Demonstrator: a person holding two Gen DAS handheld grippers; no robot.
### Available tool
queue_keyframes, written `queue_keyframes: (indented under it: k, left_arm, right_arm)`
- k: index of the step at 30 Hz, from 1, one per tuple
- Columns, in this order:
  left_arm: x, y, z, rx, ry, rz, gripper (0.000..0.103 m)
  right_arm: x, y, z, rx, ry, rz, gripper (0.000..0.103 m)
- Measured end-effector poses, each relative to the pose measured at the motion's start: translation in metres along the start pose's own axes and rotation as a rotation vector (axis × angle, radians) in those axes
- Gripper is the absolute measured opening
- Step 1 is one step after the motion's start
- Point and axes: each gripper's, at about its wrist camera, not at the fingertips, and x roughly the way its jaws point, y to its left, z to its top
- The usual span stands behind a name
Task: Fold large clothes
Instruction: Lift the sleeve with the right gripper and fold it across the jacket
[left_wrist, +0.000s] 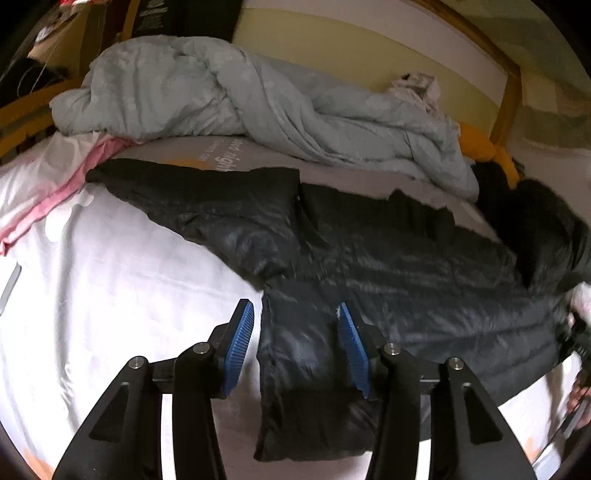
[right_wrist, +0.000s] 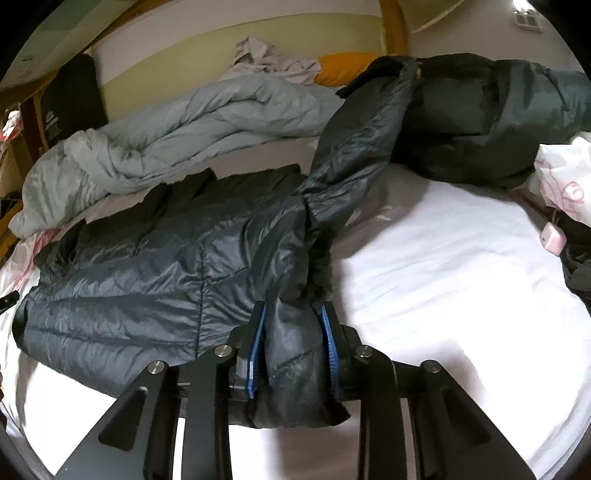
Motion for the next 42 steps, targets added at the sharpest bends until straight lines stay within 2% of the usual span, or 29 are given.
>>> queue_keyframes:
  k: [3, 5, 7, 9, 10, 15, 18, 21, 26, 27, 29, 30, 31, 32, 33, 36, 39, 42]
  left_arm:
    - [0.001, 0.017, 0.009, -0.036, 0.005, -0.014, 0.050]
    - [0.001, 0.032, 0.018, -0.051, -0.011, 0.014, 0.056]
    - [0.002, 0.052, 0.028, -0.102, -0.028, 0.036, 0.070]
    - [0.007, 0.075, 0.038, -0.171, -0.033, 0.052, 0.075]
    - [0.012, 0.087, 0.043, -0.205, -0.033, 0.047, 0.075]
    - [0.054, 0.129, 0.064, -0.299, 0.012, 0.023, 0.075]
    - [0.085, 0.144, 0.077, -0.316, 0.030, 0.071, 0.075]
    - [0.113, 0.155, 0.087, -0.308, 0.050, 0.154, 0.075]
    - [0.148, 0.175, 0.090, -0.342, 0.072, 0.154, 0.074]
    - [0.151, 0.178, 0.091, -0.350, 0.058, 0.145, 0.073]
    - [0.154, 0.177, 0.092, -0.350, 0.038, 0.117, 0.049]
    - [0.156, 0.176, 0.091, -0.349, 0.038, 0.079, 0.029]
    - [0.158, 0.175, 0.091, -0.349, 0.041, 0.059, 0.020]
    - [0.160, 0.174, 0.090, -0.342, 0.045, 0.059, 0.014]
    - [0.161, 0.173, 0.090, -0.332, 0.044, 0.072, 0.003]
    - [0.146, 0.169, 0.095, -0.319, -0.018, 0.049, 0.002]
    - [0.121, 0.153, 0.110, -0.248, -0.108, 0.048, 0.002]
    - [0.088, 0.130, 0.127, -0.210, -0.203, -0.002, 0.002]
  right_arm:
    - [-0.001, 0.000, 0.006, -0.015, -0.037, -0.068, 0.040]
    - [-0.004, -0.003, 0.009, 0.000, -0.068, -0.101, 0.049]
    - [-0.010, -0.007, 0.013, 0.022, -0.116, -0.133, 0.053]
    - [-0.015, -0.009, 0.016, 0.025, -0.147, -0.153, 0.061]
    - [-0.018, -0.009, 0.018, 0.026, -0.171, -0.160, 0.066]
    - [-0.013, 0.001, 0.027, -0.005, -0.223, -0.159, 0.079]
    - [0.001, 0.014, 0.042, -0.076, -0.245, -0.159, 0.079]
    - [0.011, 0.022, 0.050, -0.109, -0.267, -0.169, 0.079]
    - [0.022, 0.020, 0.047, -0.095, -0.219, -0.114, 0.079]
    - [0.023, 0.019, 0.046, -0.096, -0.217, -0.115, 0.079]
    - [0.023, 0.016, 0.044, -0.102, -0.213, -0.112, 0.079]
    - [0.023, 0.014, 0.042, -0.100, -0.216, -0.117, 0.079]
    - [0.023, 0.011, 0.041, -0.094, -0.220, -0.123, 0.079]
    - [0.022, 0.008, 0.039, -0.086, -0.221, -0.128, 0.079]
    - [0.023, 0.004, 0.037, -0.076, -0.222, -0.141, 0.079]
    - [0.023, -0.009, 0.034, -0.014, -0.222, -0.173, 0.079]
    - [0.025, -0.019, 0.031, 0.097, -0.226, -0.147, 0.079]
    - [0.030, -0.014, 0.025, 0.129, -0.214, -0.143, 0.079]
